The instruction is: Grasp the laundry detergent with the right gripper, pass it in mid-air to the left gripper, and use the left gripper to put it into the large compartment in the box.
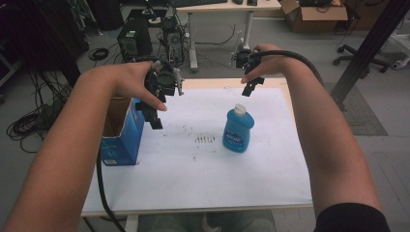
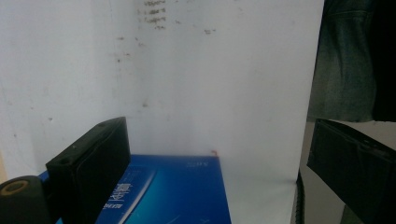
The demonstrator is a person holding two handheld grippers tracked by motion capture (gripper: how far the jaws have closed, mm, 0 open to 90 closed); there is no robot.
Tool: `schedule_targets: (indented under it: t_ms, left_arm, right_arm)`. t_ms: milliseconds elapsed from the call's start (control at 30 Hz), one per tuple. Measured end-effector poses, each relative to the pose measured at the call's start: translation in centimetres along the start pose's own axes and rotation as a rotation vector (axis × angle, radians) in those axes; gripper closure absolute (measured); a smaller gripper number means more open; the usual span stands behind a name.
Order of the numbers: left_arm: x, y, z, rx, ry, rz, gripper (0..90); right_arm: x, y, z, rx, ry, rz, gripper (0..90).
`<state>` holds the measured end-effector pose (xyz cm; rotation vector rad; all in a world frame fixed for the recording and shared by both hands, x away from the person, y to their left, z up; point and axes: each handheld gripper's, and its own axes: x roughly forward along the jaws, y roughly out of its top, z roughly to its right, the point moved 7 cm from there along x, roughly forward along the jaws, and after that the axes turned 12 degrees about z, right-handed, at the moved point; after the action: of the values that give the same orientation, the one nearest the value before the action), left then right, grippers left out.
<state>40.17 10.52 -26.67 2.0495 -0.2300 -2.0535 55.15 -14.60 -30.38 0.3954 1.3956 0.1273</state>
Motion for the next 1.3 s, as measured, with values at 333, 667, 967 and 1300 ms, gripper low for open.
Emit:
schedule_targets:
  t_ms: [333, 667, 967, 1300]
  left_arm:
    - [0.1, 0.1, -0.1, 0.007, 0.0, 0.008, 6.2]
    - [0.3, 0.2, -0.4, 0.001, 0.003, 0.013, 6.3]
    - [0.6, 0.6, -0.4, 0.005, -0.005, 0.014, 6.3]
    - [0.4, 0.3, -0.4, 0.004, 0.001, 0.009, 6.3]
  right_arm:
    - [-0.5, -0.5, 0.1, 0.019, -0.008, 0.024, 5.2]
    - [-1.9, -3.6, -0.1, 0.067, -0.011, 0.112, 4.7]
    - [-2.8, -5.7, -1.1, 0.059, -0.001, 0.143, 4.4]
    - [-3.2, -7.5, -3.1, 0.047, 0.007, 0.192, 4.4]
